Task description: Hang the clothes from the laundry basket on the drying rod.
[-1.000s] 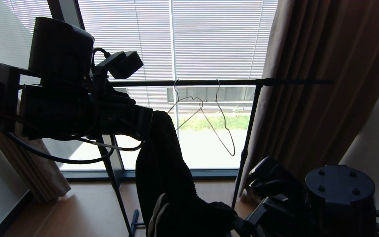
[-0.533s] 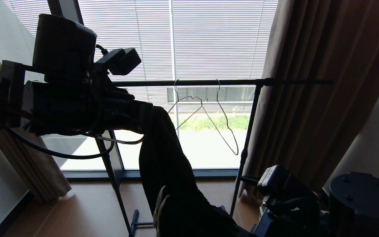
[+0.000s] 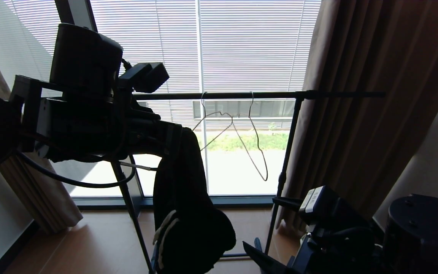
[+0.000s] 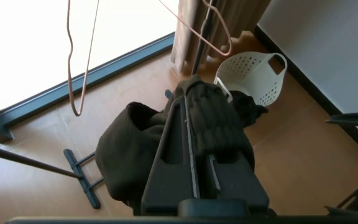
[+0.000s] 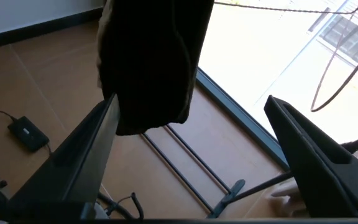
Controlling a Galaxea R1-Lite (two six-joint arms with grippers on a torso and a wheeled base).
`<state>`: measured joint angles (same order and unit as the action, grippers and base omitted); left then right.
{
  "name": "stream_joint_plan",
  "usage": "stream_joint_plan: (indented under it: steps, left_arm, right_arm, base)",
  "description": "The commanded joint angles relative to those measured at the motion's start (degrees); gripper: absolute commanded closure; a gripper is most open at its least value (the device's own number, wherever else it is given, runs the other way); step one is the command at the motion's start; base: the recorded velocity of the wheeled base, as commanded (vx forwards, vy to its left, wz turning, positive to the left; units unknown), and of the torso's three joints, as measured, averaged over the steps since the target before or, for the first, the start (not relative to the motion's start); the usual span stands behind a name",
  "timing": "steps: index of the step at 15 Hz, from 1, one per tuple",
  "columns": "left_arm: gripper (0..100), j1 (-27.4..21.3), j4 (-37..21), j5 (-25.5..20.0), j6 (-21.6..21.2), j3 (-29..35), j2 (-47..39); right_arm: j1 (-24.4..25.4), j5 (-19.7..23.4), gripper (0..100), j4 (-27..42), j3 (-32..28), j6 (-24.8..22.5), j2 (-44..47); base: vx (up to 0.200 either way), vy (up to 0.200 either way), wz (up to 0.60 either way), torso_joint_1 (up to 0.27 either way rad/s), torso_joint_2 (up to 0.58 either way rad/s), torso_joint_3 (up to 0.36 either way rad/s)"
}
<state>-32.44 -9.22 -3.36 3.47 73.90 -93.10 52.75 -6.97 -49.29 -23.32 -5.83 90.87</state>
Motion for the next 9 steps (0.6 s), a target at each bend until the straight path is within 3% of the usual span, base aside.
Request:
stream_joint_plan:
  steps: [1, 3, 9]
  left_arm:
    - [100, -1.2, 0.0, 0.0, 0.0, -1.6, 1.9]
    - [100, -1.6, 0.1, 0.0, -0.1, -3.0, 2.6]
    - [100, -2.0, 0.1, 0.1, 0.0, -3.1, 3.1]
  right_arm:
    - [0.1, -0.1, 0, 0.5, -3.0, -2.2, 1.9]
    - [0.5, -0.2, 0, 2.4, -5.2, -4.3, 3.4]
    - [5.6, -1.8, 0, 4.8, -6.7, -4.6, 3.2]
  base:
    - [0.0, 0.0, 0.0, 0.0, 0.0, 0.0]
    - [0.0, 0.0, 0.0, 0.0, 0.0, 0.0]
    - [0.0, 0.0, 0.0, 0.0, 0.0, 0.0]
